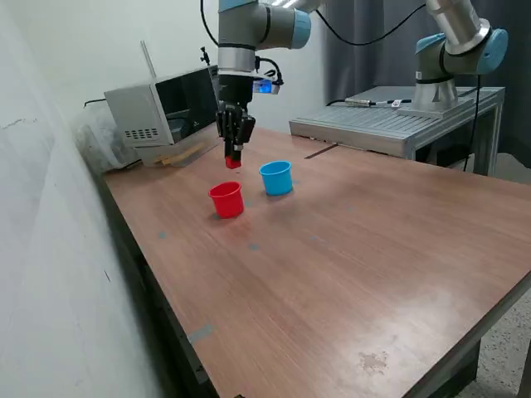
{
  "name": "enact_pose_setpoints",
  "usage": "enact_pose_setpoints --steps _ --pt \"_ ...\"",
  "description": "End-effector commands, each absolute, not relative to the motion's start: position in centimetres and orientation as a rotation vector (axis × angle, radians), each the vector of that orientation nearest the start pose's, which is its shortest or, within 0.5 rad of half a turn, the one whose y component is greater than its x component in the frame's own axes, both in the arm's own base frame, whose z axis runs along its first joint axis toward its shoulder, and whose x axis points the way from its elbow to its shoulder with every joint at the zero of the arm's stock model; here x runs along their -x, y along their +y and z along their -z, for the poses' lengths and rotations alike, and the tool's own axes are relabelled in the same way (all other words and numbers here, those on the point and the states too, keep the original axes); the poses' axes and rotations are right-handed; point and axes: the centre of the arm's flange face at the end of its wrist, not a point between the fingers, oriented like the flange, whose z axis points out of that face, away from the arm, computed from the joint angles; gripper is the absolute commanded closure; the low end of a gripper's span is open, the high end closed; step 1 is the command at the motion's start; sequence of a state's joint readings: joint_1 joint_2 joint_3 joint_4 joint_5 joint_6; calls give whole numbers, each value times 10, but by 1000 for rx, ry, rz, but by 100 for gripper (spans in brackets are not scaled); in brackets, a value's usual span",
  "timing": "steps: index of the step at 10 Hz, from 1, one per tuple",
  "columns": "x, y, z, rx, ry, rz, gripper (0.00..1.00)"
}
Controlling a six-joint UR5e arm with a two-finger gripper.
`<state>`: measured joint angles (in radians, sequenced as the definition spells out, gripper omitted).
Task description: Place red objects in the red bin, and blue objects in the blue bin.
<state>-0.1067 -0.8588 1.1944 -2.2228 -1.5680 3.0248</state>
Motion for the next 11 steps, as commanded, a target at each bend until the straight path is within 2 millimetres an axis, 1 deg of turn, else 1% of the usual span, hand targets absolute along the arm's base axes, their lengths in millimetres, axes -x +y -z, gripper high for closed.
enact_pose_setpoints --steps 1,2,4,5,6,8,10,11 --pt "783 21 -283 2240 2420 -397 100" --pt "783 37 -277 2214 2436 -389 100" --pt "787 51 -242 2194 2423 -331 100" --pt "788 53 -226 2184 2420 -305 100" --pt "789 61 -213 2167 2424 -288 100" --pt "790 64 -205 2162 2425 -276 100" --pt "789 64 -204 2169 2418 -276 100" --pt "789 64 -204 2173 2415 -277 0"
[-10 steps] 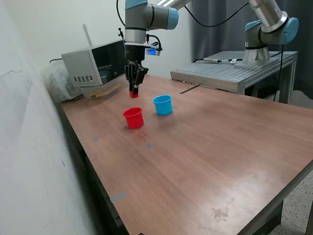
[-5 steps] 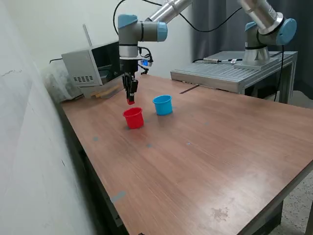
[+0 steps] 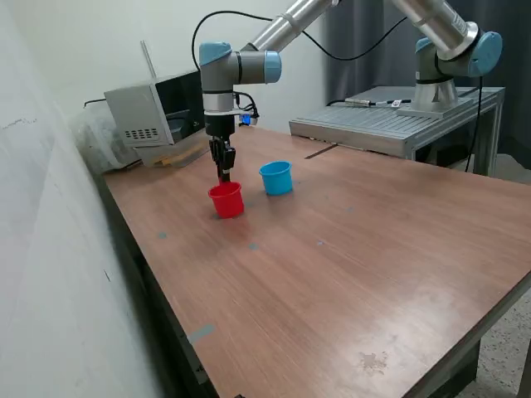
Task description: Place red objects in the red bin, and blue objects in the blue bin.
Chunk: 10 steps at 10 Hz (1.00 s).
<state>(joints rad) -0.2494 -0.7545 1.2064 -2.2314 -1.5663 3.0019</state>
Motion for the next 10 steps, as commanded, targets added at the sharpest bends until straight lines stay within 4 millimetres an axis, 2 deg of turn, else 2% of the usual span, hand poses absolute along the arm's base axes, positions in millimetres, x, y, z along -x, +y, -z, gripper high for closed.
enact_pose_setpoints --steps 1,3,5,6,7,8,9,10 --pt "789 64 -204 2173 2415 -277 0" --pt "790 65 -205 2174 2412 -280 0" --pt "784 63 -216 2175 2404 -282 0" --pt "770 53 -241 2187 2400 -300 0" --pt "751 41 -281 2200 2387 -293 0" --pt "720 32 -338 2164 2365 -224 0" --pt "695 0 -383 2195 2321 -190 0" --pt "665 -20 -425 2210 2307 -189 0"
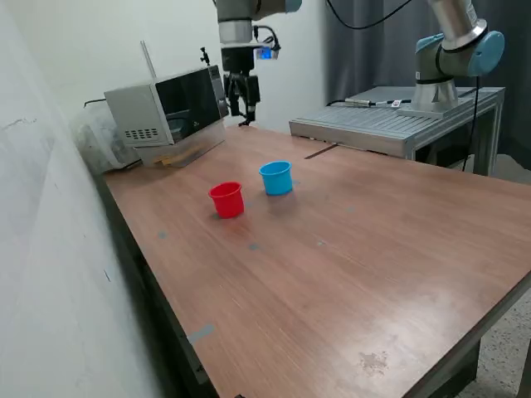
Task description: Place red objects in the red bin, and blue objects in the blue bin.
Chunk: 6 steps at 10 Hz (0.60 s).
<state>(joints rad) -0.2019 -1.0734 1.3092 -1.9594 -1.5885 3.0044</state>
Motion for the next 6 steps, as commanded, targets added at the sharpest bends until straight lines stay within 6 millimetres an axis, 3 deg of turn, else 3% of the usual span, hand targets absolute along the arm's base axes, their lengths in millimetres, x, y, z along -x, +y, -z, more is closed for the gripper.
enact_pose_setpoints --steps 1,2,3,6 --pt "633 -36 -462 2196 2314 -185 0" --pt "599 -55 -490 2176 2291 -178 0" --pt "565 -76 -504 2159 2266 -152 0" --pt "458 -111 -535 2131 2235 -140 0"
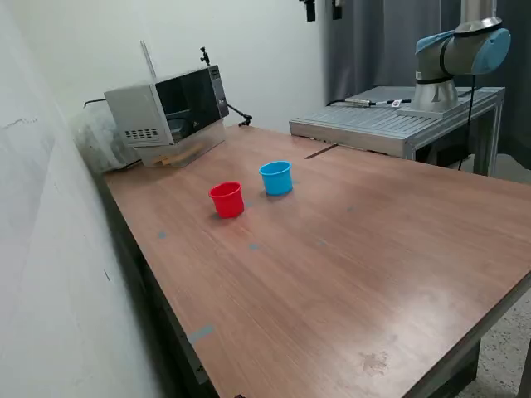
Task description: Place red objects in the red bin, and blue objects in the blue bin.
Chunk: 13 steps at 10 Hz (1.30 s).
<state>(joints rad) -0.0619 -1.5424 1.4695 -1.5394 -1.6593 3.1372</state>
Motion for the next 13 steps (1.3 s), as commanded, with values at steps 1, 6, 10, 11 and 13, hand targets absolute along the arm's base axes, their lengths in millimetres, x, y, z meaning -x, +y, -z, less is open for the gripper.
enact_pose_setpoints --steps 1,6,10,11,13 --pt "436 -117 -528 2142 2214 -127 0" --pt "357 -161 -480 2110 1915 186 0" --pt "351 -163 -475 2098 1873 229 0" --pt "353 -158 -475 2086 1885 230 0" --pt "357 -149 -475 2062 1913 234 0"
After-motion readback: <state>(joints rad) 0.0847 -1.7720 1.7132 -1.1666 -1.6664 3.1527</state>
